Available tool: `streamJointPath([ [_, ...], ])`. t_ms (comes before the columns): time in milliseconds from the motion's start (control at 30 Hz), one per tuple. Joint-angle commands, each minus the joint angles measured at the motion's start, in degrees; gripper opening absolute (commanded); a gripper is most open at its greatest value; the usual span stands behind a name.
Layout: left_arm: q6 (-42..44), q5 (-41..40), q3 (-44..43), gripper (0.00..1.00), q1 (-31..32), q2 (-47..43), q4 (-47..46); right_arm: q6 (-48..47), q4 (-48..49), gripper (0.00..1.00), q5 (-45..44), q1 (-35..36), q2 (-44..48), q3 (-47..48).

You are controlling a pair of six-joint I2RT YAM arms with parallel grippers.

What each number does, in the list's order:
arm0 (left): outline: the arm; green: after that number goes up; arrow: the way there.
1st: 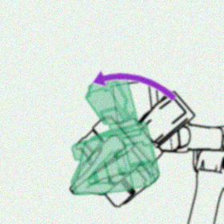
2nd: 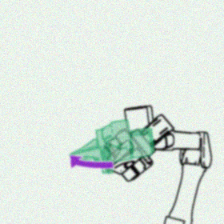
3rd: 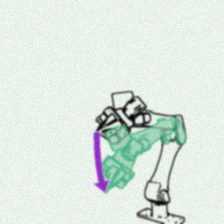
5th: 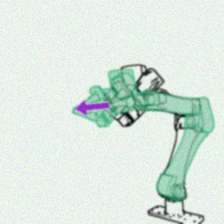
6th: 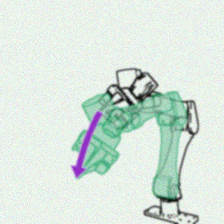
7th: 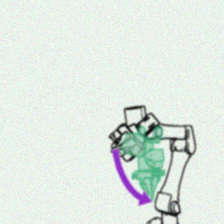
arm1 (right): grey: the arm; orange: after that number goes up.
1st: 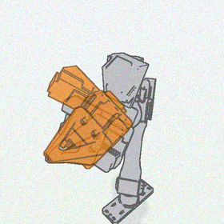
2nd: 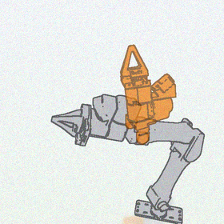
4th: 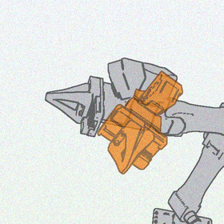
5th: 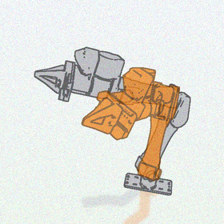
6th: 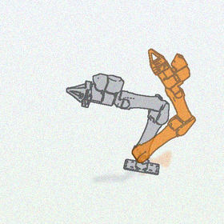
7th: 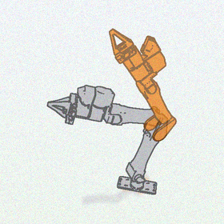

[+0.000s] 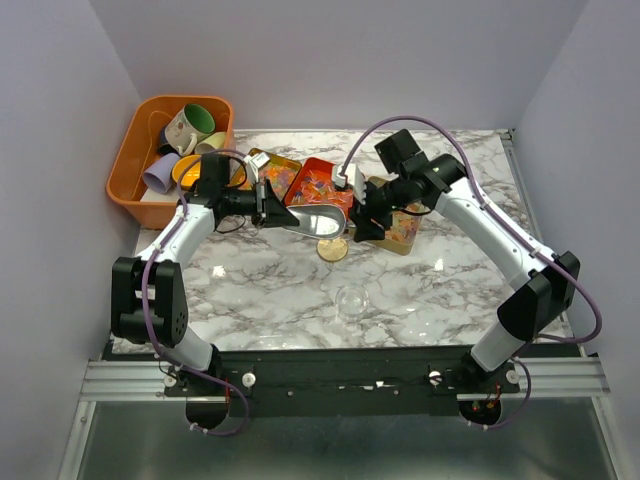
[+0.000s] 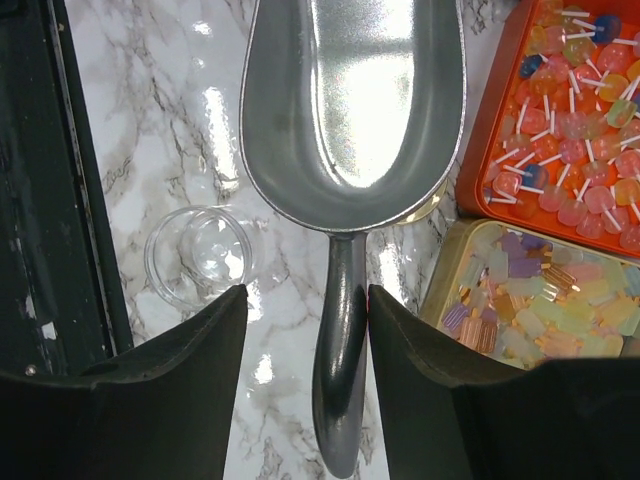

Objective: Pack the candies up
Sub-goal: Pick up the spatula from the center of the board, then move the storage box to the center of the board.

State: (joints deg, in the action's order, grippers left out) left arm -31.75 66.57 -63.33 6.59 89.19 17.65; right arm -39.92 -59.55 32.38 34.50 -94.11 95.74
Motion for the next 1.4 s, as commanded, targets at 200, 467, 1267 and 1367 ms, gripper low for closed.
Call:
streamJointPath([
  [200, -6.74, 4.27, 0.84, 0.00, -0.26, 0.64, -7.36, 1.07, 1.72, 0.50, 0.31, 0.30, -2.57, 2.08],
  [467, -9.38, 5.59, 1.98, 0.00, -0.26, 0.99, -10.70, 1.43, 1.72, 0.37, 0.93, 0.30, -3.72, 2.43],
  [1267, 19.08, -17.33, -17.79, 0.70, -0.88, 9.24, 14.78, 2.30, 3.38, 0.00, -8.38, -9.35, 9.02, -6.35],
  [1367, 21.37, -25.15, -19.99, 0.70, 2.10, 10.83, 14.96, 3.61, 5.22, 0.01, -11.72, -12.70, 12.09, -10.22],
])
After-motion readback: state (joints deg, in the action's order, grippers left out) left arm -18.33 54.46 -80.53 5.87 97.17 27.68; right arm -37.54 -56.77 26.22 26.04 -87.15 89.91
